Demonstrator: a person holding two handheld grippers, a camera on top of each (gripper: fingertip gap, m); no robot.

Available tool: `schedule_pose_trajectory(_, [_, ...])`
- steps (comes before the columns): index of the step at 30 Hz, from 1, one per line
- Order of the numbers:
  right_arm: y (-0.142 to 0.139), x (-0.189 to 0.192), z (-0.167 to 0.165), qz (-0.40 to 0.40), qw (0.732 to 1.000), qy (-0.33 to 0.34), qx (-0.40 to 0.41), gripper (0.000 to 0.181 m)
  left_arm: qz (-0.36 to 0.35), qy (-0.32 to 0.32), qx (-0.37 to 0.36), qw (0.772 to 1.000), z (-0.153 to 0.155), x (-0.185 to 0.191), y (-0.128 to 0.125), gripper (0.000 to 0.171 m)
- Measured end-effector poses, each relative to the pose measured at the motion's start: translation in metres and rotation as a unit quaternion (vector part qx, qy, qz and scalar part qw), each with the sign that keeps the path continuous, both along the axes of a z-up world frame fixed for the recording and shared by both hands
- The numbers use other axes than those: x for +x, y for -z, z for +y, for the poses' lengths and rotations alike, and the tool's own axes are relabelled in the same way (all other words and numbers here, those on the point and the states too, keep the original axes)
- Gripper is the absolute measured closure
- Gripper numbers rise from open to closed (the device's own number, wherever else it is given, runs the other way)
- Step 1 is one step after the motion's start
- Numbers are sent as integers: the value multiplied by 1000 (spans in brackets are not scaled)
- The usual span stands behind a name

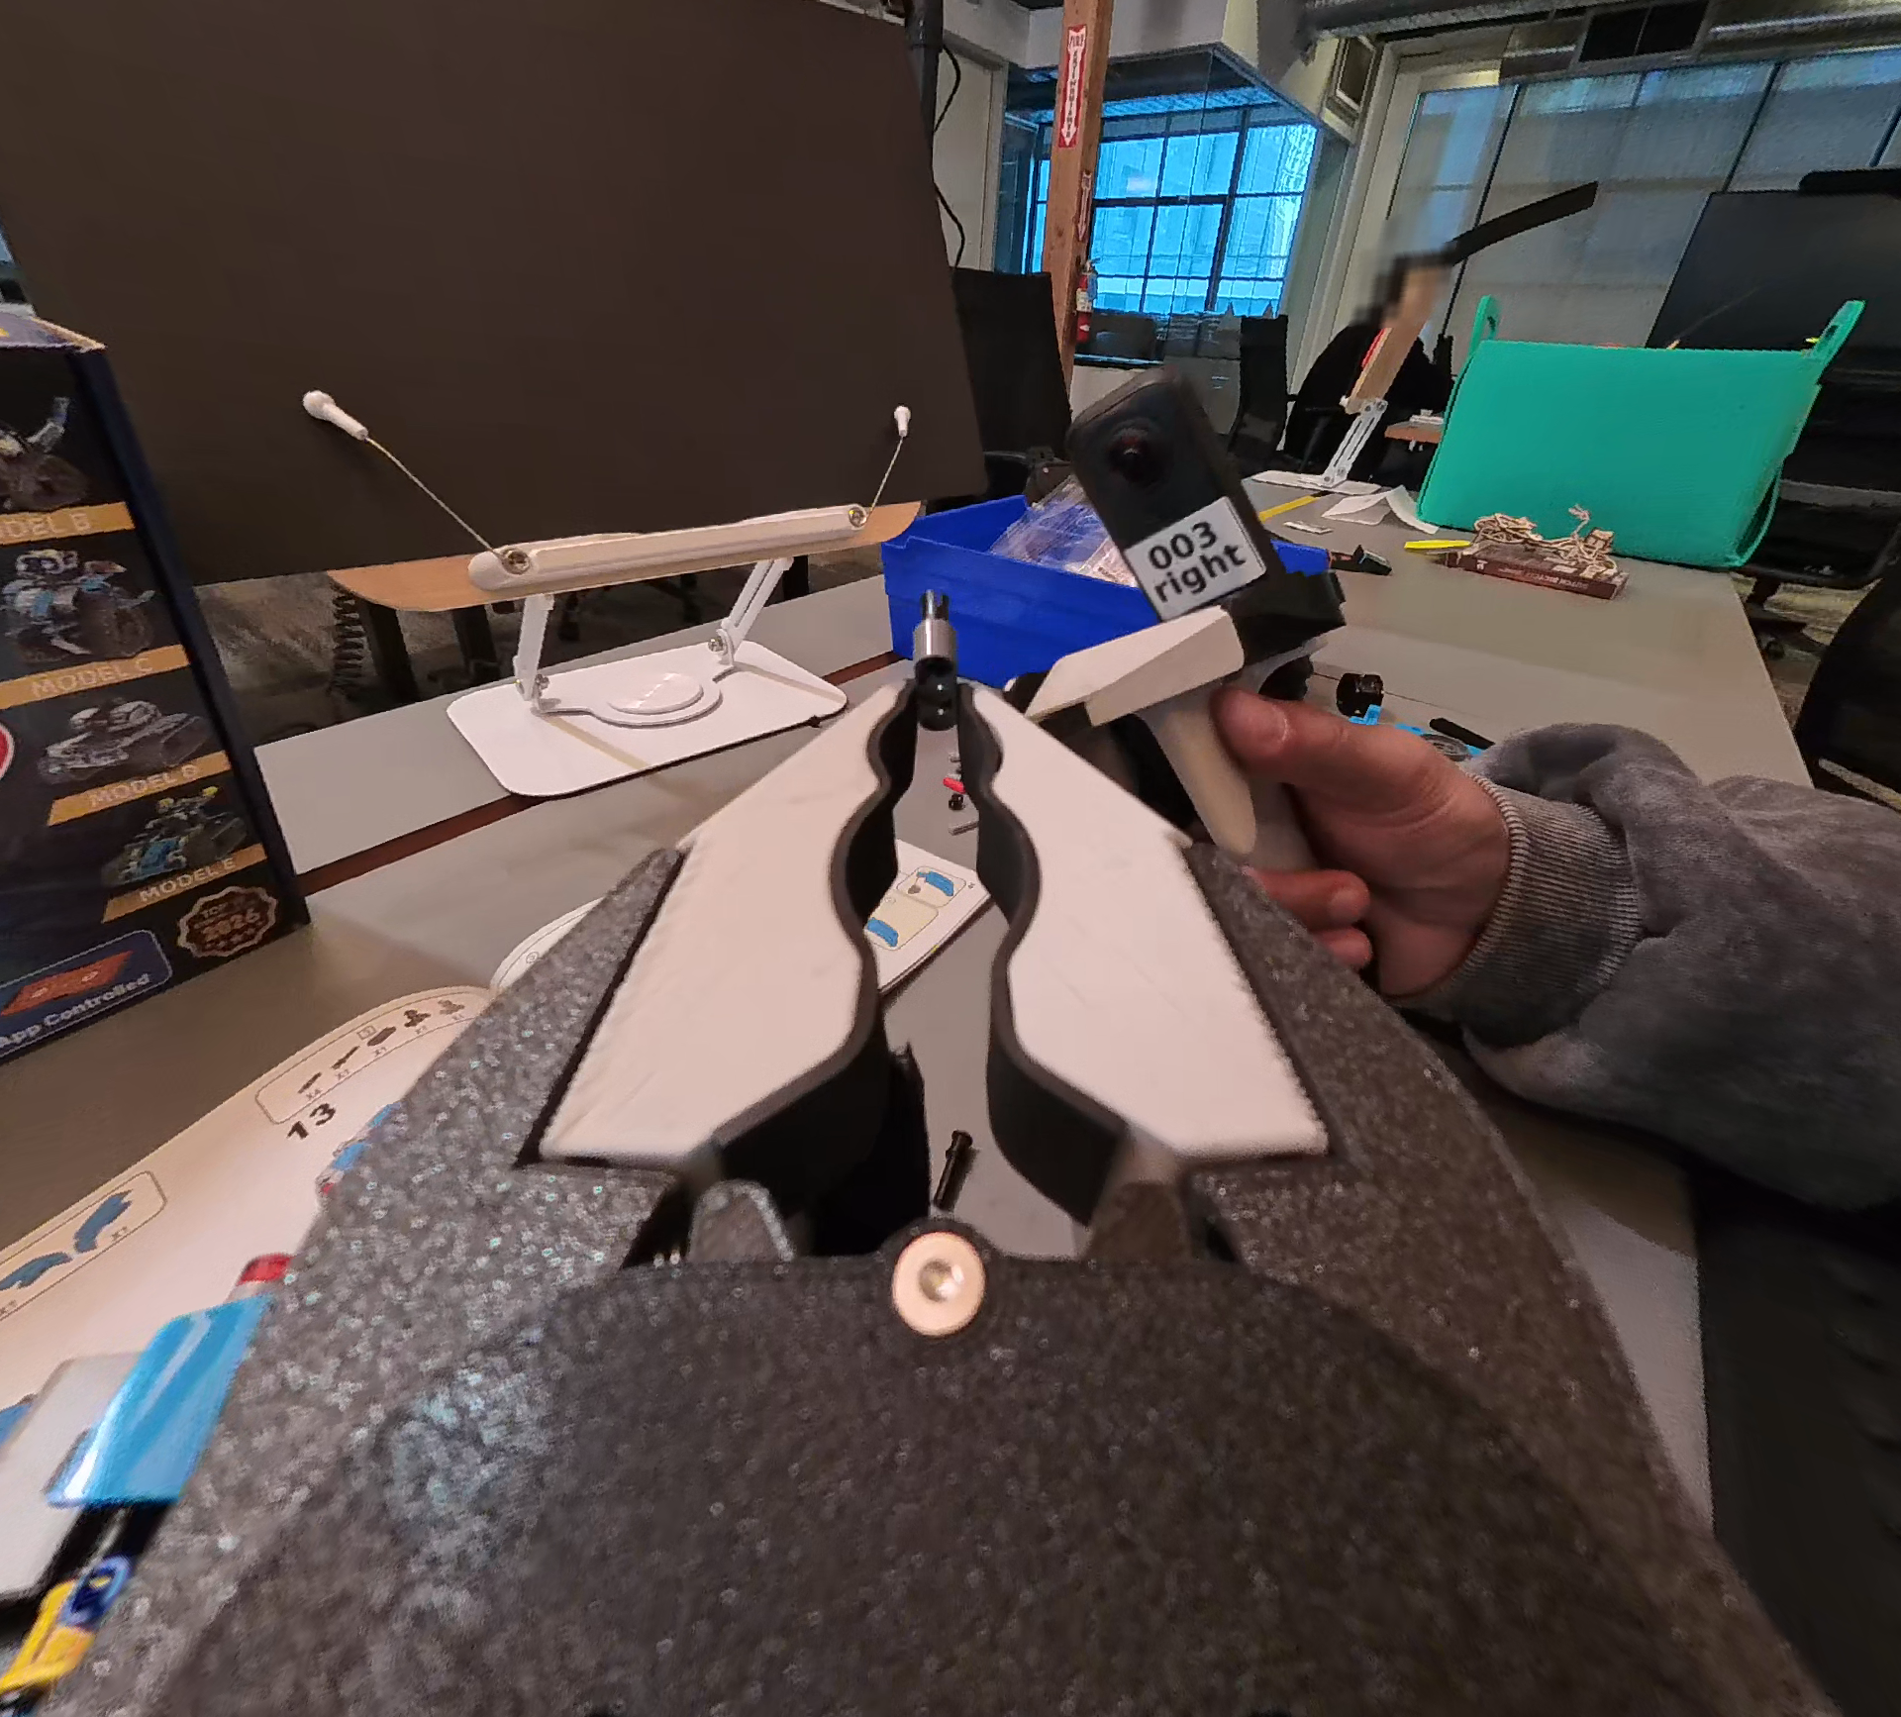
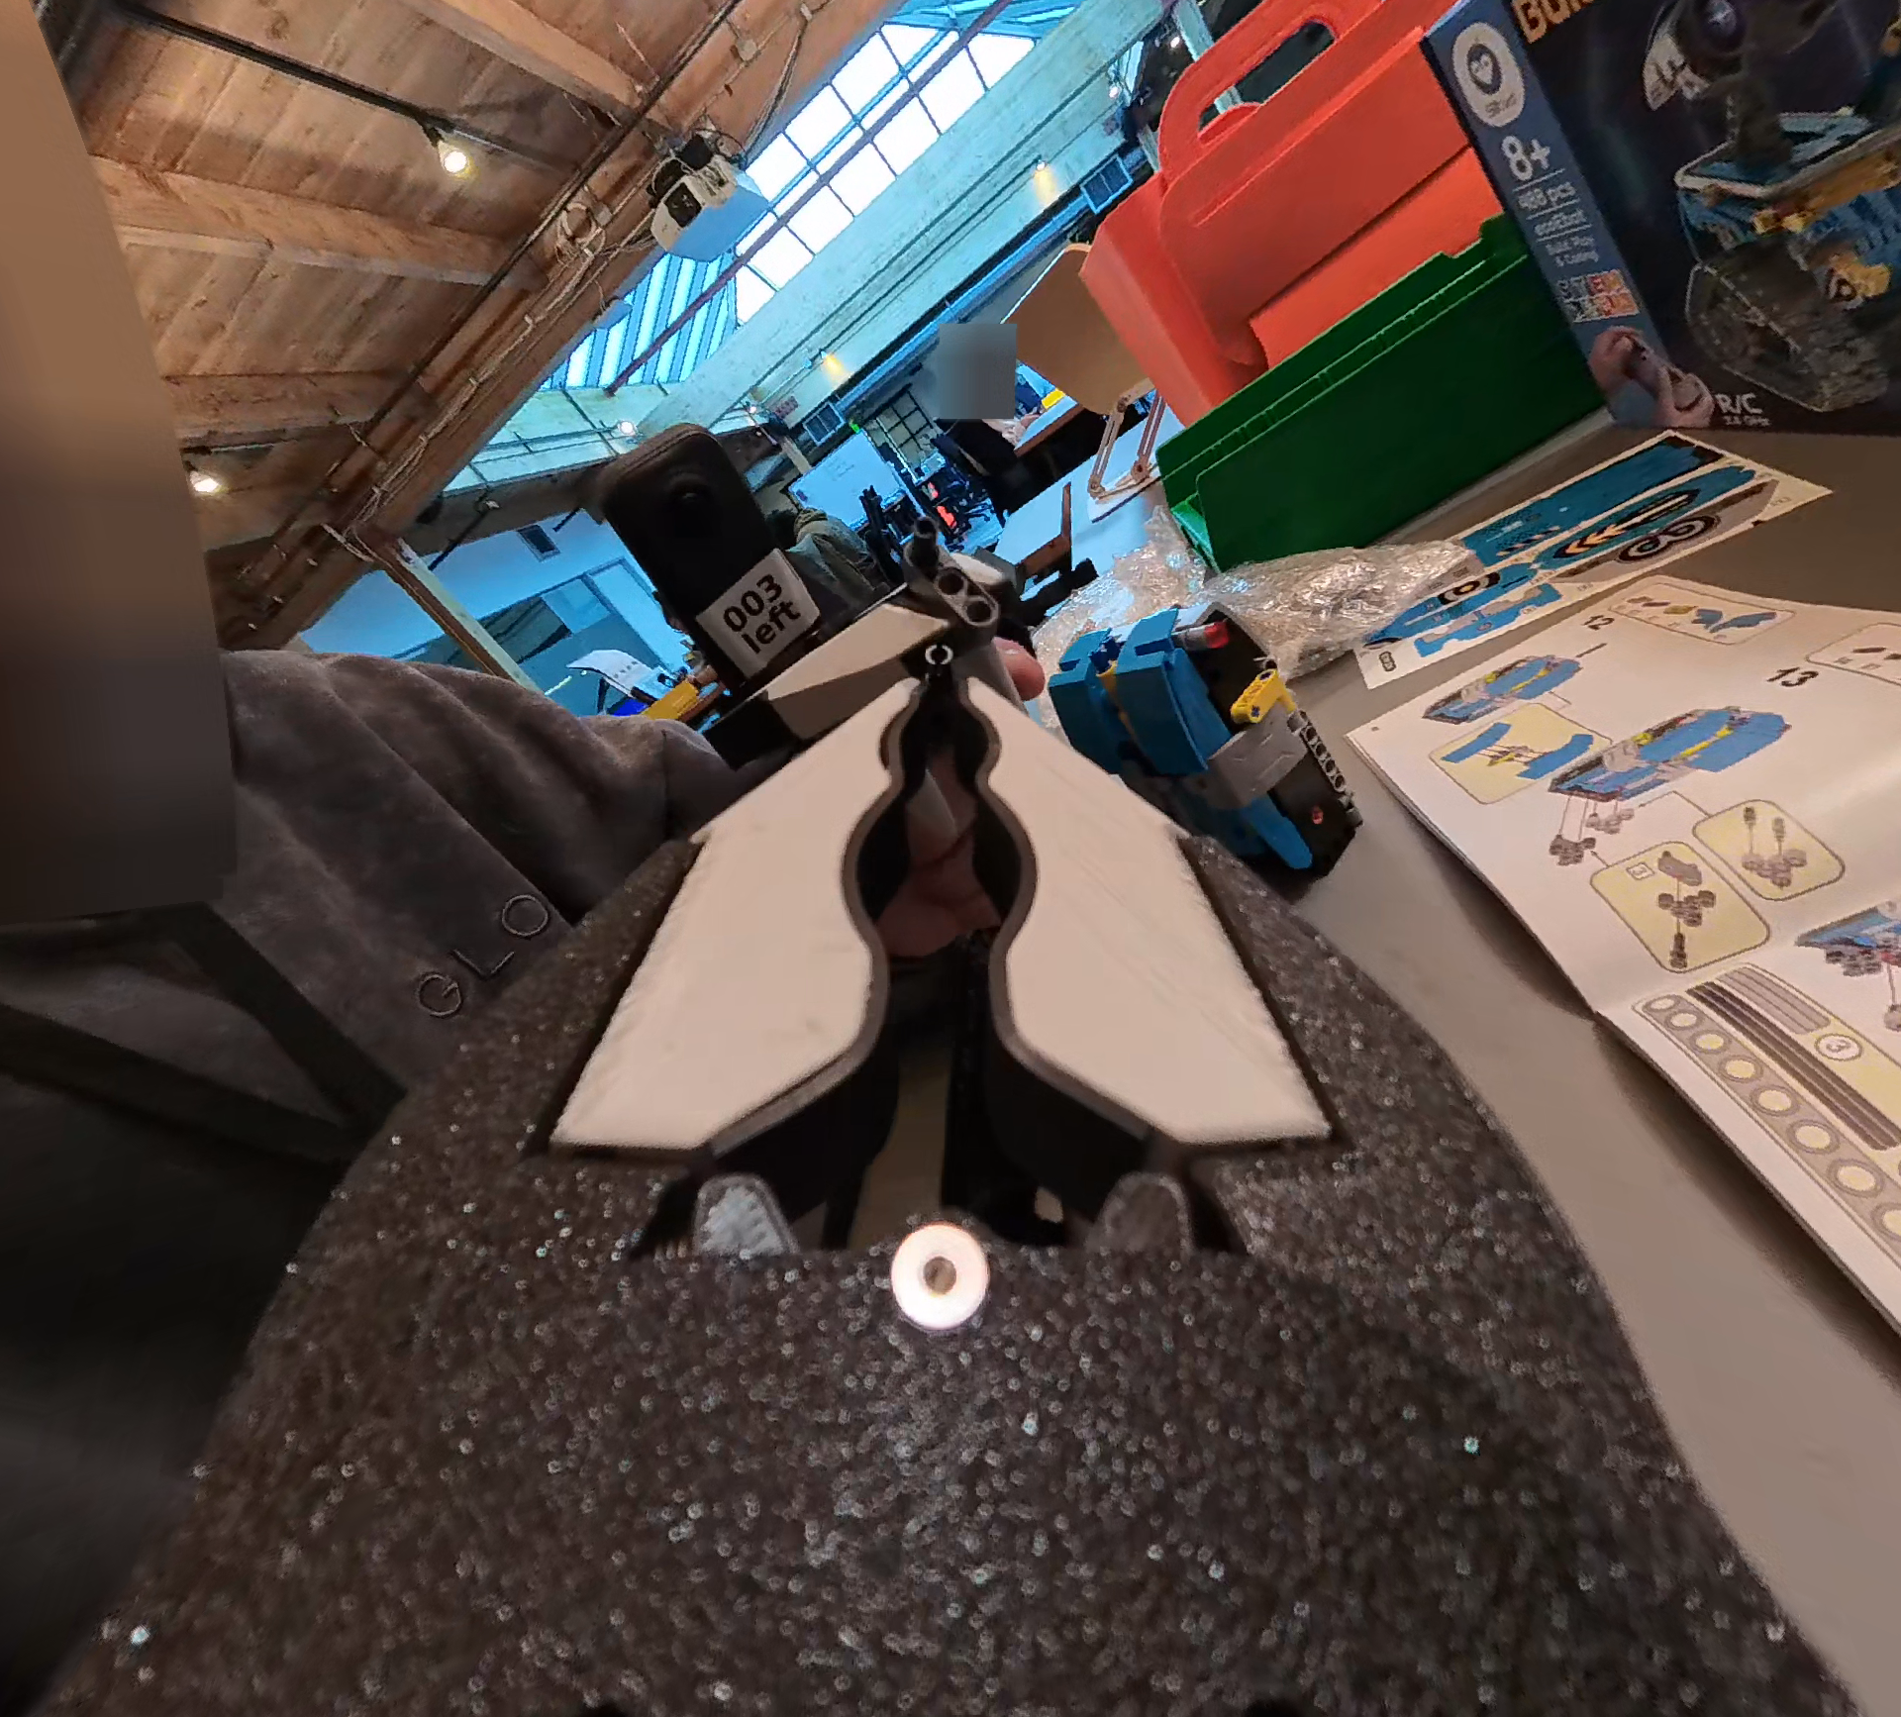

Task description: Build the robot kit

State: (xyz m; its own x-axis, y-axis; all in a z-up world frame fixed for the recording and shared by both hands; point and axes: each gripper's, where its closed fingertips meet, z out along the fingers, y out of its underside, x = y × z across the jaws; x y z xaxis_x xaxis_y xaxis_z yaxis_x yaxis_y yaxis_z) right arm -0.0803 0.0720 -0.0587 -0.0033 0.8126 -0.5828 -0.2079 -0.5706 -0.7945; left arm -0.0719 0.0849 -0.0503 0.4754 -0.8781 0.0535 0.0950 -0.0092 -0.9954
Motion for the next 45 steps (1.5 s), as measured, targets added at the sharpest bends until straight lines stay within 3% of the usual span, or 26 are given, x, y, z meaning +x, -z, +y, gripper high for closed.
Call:
schedule_pose_trajectory(7, [2, -3, -1, -1, 1000, -8, -12, 178, 11, -5, 26, 1000, -4, 3, 0, 164])
schedule_pose_trajectory(16, [-3, -3, -4, 0, 1000, 2, 14, 178, -30, 38, -30, 998, -8, 3, -3, 164])
schedule_pose_trajectory(29, [-2, 0, -6, -107, 978, 79, 161, 177, -88, 119, -135, 980, -14, 6, -2, 165])
schedule_pose_trajectory(36, [0, 1, -6, -125, 968, 91, 197, 178, -111, 155, -196, 962, -15, 7, -1, 165])
schedule_pose_trajectory(41, [-1, 2, -3, -119, 970, 91, 189, 178, -148, 127, -165, 967, 2, -12, -14, 164])
schedule_pose_trajectory(45, [-11, 10, -3, -110, 959, 115, 234, 178, -134, 180, -159, 961, -6, -9, -14, 165])
